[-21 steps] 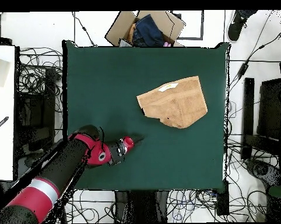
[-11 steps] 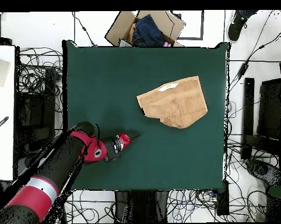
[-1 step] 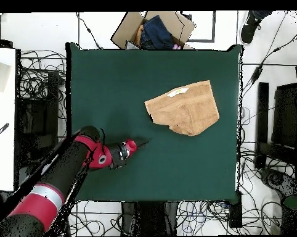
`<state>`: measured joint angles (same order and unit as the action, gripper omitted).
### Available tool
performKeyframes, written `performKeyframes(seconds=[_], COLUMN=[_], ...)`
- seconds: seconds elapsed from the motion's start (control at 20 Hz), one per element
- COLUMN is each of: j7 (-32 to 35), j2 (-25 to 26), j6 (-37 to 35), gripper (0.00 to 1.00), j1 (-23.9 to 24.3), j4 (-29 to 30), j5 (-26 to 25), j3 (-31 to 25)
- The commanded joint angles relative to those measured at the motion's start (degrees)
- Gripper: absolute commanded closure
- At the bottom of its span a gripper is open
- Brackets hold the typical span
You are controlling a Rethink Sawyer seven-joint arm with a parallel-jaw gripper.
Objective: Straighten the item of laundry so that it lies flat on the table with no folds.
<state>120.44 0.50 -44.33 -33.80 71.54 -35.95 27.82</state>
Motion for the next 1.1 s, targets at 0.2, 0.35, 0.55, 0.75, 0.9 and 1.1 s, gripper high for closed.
performKeyframes(seconds=[0.2,0.35,0.55,0.75,0.9,1.1], j7=[-3.04,-3.76,-4.72,-5.64,-6.35,-7.11], j2=[3.29,3.79,4.3,4.48,4.7,5.01], j6=[5.04,4.32,2.77,1.3,0.63,-0.5], gripper=[0.0,0.0,0.0,0.0,0.0,0.0], j1=[2.65,3.19,3.73,4.36,5.08,5.99], j4=[-9.53,-10.71,-12.12,-13.02,-13.83,-14.99], j5=[0.75,0.61,0.6,0.69,0.4,-0.37], j3=[-13.22,-13.91,-14.67,-15.48,-16.31,-17.54])
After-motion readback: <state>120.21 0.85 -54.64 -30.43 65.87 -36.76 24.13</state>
